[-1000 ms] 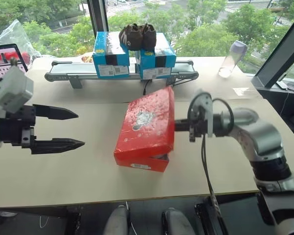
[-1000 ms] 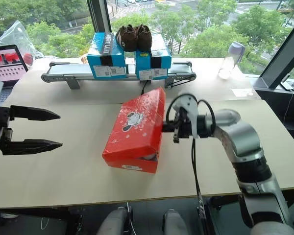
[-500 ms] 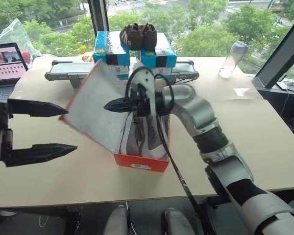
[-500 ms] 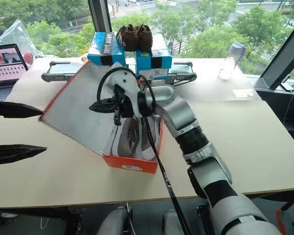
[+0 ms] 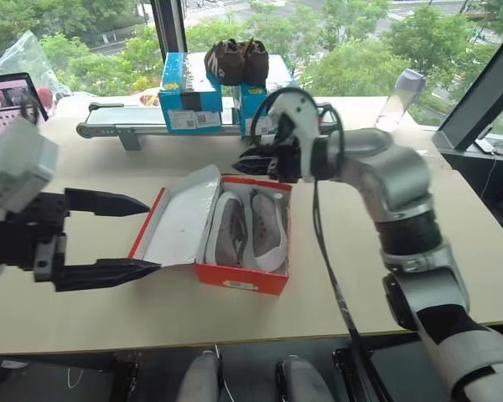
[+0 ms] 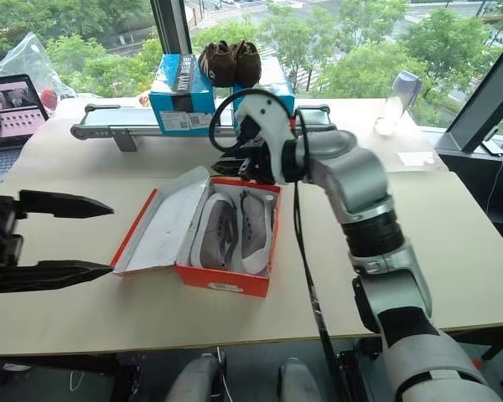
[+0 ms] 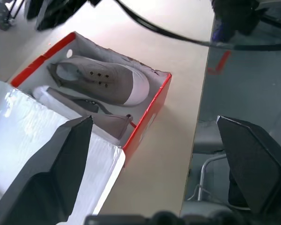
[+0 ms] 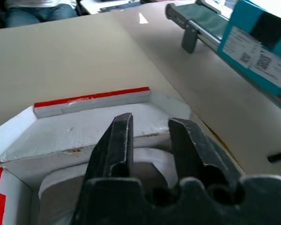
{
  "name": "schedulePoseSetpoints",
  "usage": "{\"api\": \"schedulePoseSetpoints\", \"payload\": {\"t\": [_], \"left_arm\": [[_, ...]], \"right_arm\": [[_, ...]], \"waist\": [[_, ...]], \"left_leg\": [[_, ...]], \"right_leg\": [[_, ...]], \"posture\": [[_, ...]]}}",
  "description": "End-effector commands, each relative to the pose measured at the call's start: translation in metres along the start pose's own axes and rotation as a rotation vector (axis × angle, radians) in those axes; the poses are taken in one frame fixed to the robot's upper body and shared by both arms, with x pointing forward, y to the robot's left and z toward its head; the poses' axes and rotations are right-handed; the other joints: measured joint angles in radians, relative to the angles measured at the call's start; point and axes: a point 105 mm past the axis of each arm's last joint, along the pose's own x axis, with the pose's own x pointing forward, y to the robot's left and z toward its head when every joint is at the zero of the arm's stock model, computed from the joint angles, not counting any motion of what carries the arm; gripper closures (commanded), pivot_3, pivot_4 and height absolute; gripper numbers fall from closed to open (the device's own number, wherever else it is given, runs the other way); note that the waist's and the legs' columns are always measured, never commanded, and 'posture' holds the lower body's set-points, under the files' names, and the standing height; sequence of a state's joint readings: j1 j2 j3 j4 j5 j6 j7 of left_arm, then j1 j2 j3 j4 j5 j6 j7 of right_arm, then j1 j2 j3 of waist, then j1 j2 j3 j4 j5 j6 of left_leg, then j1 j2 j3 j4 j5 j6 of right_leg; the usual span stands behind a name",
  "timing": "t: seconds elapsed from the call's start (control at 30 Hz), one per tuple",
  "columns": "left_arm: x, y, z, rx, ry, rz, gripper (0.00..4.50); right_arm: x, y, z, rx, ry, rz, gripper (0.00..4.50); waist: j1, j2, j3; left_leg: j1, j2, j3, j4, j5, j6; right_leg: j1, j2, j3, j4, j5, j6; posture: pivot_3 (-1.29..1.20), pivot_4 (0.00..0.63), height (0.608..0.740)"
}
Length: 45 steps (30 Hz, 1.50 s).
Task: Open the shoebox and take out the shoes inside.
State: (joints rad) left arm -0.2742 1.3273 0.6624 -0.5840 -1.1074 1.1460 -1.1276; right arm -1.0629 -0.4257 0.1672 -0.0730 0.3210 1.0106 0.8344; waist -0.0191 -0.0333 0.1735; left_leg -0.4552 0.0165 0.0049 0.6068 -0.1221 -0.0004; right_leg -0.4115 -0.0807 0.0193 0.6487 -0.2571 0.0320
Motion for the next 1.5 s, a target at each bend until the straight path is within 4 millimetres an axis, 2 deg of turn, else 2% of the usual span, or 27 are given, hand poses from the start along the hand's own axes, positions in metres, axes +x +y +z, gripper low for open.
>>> {"api": "schedulePoseSetpoints", "payload": {"t": [0.03, 0.1, 0.17, 0.2, 0.33, 0.53, 0.8, 1.0, 1.17, 1.43, 1.47, 1.5], "left_arm": [[0.01, 0.014, -0.002, 0.044, -0.025, -0.03, 0.0], [0.016, 0.018, -0.005, 0.055, -0.028, -0.057, 0.0], [0.021, 0.022, -0.004, 0.067, -0.038, -0.077, 0.0], [0.022, 0.024, -0.004, 0.071, -0.04, -0.084, 0.0], [0.027, 0.029, -0.005, 0.089, -0.032, -0.102, 0.0], [0.025, 0.029, -0.007, 0.091, -0.018, -0.102, 0.0], [0.021, 0.027, -0.01, 0.084, 0.0, -0.073, 0.0], [0.02, 0.025, -0.011, 0.086, 0.005, -0.062, 0.0], [0.02, 0.024, -0.011, 0.088, 0.01, -0.055, 0.0], [0.022, 0.026, -0.011, 0.099, 0.012, -0.057, 0.0], [0.023, 0.026, -0.011, 0.101, 0.012, -0.059, 0.0], [0.023, 0.027, -0.011, 0.102, 0.011, -0.062, 0.0]], "right_arm": [[-0.019, 0.002, -0.018, 0.072, 0.127, -0.136, 1.45], [-0.022, 0.007, -0.028, 0.091, 0.176, -0.161, 0.92], [-0.018, 0.011, -0.043, 0.071, 0.231, -0.181, 0.14], [-0.016, 0.012, -0.049, 0.058, 0.253, -0.188, 0.07], [-0.006, 0.014, -0.07, 0.041, 0.305, -0.208, 0.07], [0.005, 0.012, -0.086, 0.016, 0.344, -0.223, 0.07], [0.016, 0.015, -0.088, -0.021, 0.354, -0.203, 0.07], [0.023, 0.018, -0.11, -0.031, 0.416, -0.177, 0.07], [0.023, 0.013, -0.107, -0.018, 0.401, -0.194, 1.4], [0.022, 0.008, -0.094, -0.023, 0.368, -0.228, 4.15], [0.022, 0.008, -0.092, -0.024, 0.361, -0.23, 4.43], [0.022, 0.008, -0.09, -0.026, 0.354, -0.232, 4.49]], "waist": [[0.002, 0.0, 0.0], [0.004, 0.0, 0.0], [0.003, 0.0, 0.0], [0.001, 0.0, 0.0], [0.001, 0.0, 0.0], [-0.002, -0.001, 0.0], [0.001, -0.001, 0.0], [0.001, -0.001, -0.001], [0.001, -0.002, -0.001], [0.001, -0.002, -0.001], [0.001, -0.002, -0.001], [0.001, -0.002, -0.001]], "left_leg": [[0.0, 0.0, 0.0, 0.0, 0.0, 0.0], [-0.001, 0.0, 0.001, 0.0, 0.0, 0.0], [-0.002, 0.001, 0.002, 0.001, 0.0, 0.0], [-0.002, 0.001, 0.002, 0.001, 0.0, 0.0], [-0.004, 0.001, 0.005, 0.001, 0.0, 0.0], [-0.005, 0.001, 0.007, 0.002, 0.0, 0.001], [-0.005, 0.001, 0.007, 0.005, 0.0, 0.001], [-0.004, 0.001, 0.007, 0.005, 0.0, 0.001], [-0.004, 0.001, 0.007, 0.005, 0.0, 0.001], [-0.004, 0.002, 0.007, 0.005, 0.0, 0.001], [-0.004, 0.002, 0.007, 0.005, 0.0, 0.001], [-0.004, 0.002, 0.007, 0.005, 0.0, 0.001]], "right_leg": [[0.0, 0.0, 0.0, 0.0, 0.0, 0.0], [-0.002, 0.001, 0.001, 0.001, 0.0, -0.001], [-0.003, 0.002, 0.002, 0.001, 0.0, -0.001], [-0.003, 0.002, 0.002, 0.001, 0.0, -0.001], [-0.007, 0.003, 0.005, 0.001, 0.0, 0.0], [-0.01, 0.004, 0.01, 0.007, -0.001, 0.001], [-0.01, 0.004, 0.01, 0.008, -0.001, 0.001], [-0.01, 0.004, 0.01, 0.008, -0.001, 0.001], [-0.009, 0.004, 0.01, 0.008, 0.0, 0.001], [-0.009, 0.005, 0.01, 0.009, 0.0, 0.001], [-0.009, 0.005, 0.01, 0.009, 0.0, 0.001], [-0.009, 0.005, 0.01, 0.009, 0.0, 0.001]], "posture": [[0.0, 0.15, 0.74], [0.0, 0.15, 0.74], [0.0, 0.15, 0.74], [0.0, 0.15, 0.74], [0.0, 0.15, 0.74], [0.0, 0.15, 0.74], [0.0, 0.15, 0.74], [0.0, 0.15, 0.74], [0.0, 0.15, 0.74], [0.0, 0.15, 0.74], [0.0, 0.15, 0.74], [0.0, 0.15, 0.74]]}}
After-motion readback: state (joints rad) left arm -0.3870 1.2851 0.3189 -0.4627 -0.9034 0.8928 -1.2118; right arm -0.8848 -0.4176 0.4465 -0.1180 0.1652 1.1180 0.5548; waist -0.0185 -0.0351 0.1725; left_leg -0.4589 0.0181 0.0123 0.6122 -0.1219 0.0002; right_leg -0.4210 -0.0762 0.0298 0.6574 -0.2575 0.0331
